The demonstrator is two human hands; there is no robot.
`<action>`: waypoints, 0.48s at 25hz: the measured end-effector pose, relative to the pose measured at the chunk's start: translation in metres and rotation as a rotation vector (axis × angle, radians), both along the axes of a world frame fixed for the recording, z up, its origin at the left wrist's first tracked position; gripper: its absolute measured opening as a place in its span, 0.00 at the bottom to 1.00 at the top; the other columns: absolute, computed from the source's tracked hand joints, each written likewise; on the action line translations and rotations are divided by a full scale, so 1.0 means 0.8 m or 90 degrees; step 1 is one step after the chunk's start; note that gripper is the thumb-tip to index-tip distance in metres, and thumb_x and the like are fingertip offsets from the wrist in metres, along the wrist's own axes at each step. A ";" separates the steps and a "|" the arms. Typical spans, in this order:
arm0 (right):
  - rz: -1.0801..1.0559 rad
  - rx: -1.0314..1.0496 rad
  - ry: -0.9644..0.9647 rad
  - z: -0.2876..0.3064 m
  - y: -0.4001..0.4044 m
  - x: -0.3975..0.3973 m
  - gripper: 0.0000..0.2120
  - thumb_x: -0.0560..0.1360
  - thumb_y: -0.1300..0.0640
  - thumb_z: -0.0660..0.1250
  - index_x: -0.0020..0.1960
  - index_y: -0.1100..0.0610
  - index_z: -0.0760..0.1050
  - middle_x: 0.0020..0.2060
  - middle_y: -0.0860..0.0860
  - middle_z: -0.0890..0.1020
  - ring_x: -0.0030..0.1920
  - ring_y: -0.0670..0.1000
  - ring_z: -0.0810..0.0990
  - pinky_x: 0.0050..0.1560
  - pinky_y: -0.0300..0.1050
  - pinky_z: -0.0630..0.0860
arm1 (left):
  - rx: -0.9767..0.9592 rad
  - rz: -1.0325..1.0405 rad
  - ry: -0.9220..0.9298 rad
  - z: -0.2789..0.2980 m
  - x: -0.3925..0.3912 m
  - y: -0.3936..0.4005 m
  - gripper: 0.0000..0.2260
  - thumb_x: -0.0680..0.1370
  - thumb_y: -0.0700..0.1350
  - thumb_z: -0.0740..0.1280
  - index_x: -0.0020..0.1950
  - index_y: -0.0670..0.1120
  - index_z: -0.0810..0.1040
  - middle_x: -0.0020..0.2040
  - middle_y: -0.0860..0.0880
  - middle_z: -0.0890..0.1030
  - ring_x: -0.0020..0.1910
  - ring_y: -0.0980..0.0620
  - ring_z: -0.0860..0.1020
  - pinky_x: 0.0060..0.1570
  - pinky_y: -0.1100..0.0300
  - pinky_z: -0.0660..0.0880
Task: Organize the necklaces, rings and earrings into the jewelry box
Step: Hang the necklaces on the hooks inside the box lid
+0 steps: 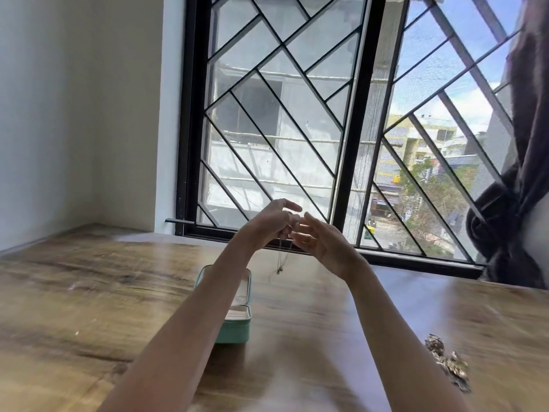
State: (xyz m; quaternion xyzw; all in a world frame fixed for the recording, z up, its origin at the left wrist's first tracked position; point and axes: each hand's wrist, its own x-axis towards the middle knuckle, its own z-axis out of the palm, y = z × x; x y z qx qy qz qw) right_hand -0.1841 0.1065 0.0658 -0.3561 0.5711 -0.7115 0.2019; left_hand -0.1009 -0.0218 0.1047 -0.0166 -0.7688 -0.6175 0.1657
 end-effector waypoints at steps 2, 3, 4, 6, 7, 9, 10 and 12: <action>0.029 0.001 0.029 0.005 0.002 0.004 0.18 0.74 0.50 0.67 0.57 0.62 0.78 0.48 0.56 0.81 0.50 0.52 0.80 0.58 0.45 0.75 | -0.007 0.016 0.004 0.000 0.000 0.000 0.09 0.79 0.34 0.60 0.58 0.42 0.70 0.31 0.48 0.71 0.25 0.57 0.66 0.28 0.64 0.64; 0.038 0.008 0.048 0.007 0.002 0.006 0.18 0.73 0.52 0.67 0.57 0.63 0.78 0.46 0.55 0.81 0.49 0.51 0.80 0.58 0.43 0.76 | -0.005 0.025 0.007 0.000 0.001 -0.001 0.09 0.78 0.34 0.60 0.58 0.42 0.70 0.31 0.48 0.71 0.26 0.56 0.66 0.29 0.64 0.63; 0.042 0.014 0.067 0.008 0.002 0.007 0.17 0.73 0.53 0.68 0.57 0.62 0.79 0.44 0.53 0.81 0.47 0.49 0.80 0.58 0.41 0.77 | -0.003 0.031 0.009 0.001 0.001 -0.002 0.09 0.78 0.34 0.60 0.58 0.42 0.70 0.31 0.49 0.71 0.27 0.56 0.65 0.29 0.63 0.63; 0.026 0.022 0.090 0.008 0.003 0.008 0.13 0.74 0.57 0.68 0.57 0.61 0.80 0.42 0.50 0.82 0.45 0.46 0.80 0.55 0.39 0.77 | -0.004 0.033 0.010 0.001 0.004 -0.004 0.09 0.78 0.34 0.59 0.57 0.42 0.70 0.32 0.49 0.70 0.27 0.56 0.65 0.29 0.63 0.64; 0.010 0.020 0.091 0.008 0.004 0.008 0.12 0.74 0.58 0.68 0.55 0.61 0.80 0.41 0.51 0.81 0.44 0.46 0.80 0.54 0.39 0.77 | -0.004 0.035 0.008 0.002 0.005 -0.004 0.09 0.78 0.34 0.59 0.57 0.42 0.70 0.32 0.48 0.70 0.28 0.56 0.65 0.29 0.63 0.64; -0.016 0.023 0.095 0.008 0.006 0.006 0.09 0.73 0.60 0.68 0.51 0.62 0.81 0.39 0.52 0.80 0.42 0.46 0.80 0.51 0.39 0.78 | 0.009 0.041 0.006 0.004 0.007 -0.004 0.09 0.78 0.33 0.58 0.56 0.42 0.70 0.32 0.48 0.71 0.27 0.55 0.65 0.29 0.63 0.63; -0.023 0.029 0.097 0.008 0.007 0.007 0.08 0.73 0.60 0.68 0.50 0.63 0.81 0.37 0.52 0.80 0.41 0.46 0.80 0.51 0.39 0.79 | 0.015 0.044 0.006 0.005 0.008 -0.004 0.09 0.78 0.33 0.57 0.56 0.42 0.70 0.33 0.47 0.71 0.27 0.55 0.65 0.28 0.63 0.63; -0.037 0.028 0.088 0.008 0.007 0.007 0.09 0.74 0.61 0.68 0.51 0.65 0.80 0.36 0.52 0.80 0.40 0.47 0.80 0.52 0.40 0.79 | 0.027 0.048 0.009 0.007 0.009 -0.005 0.09 0.78 0.33 0.57 0.56 0.41 0.69 0.33 0.47 0.71 0.27 0.55 0.64 0.28 0.63 0.63</action>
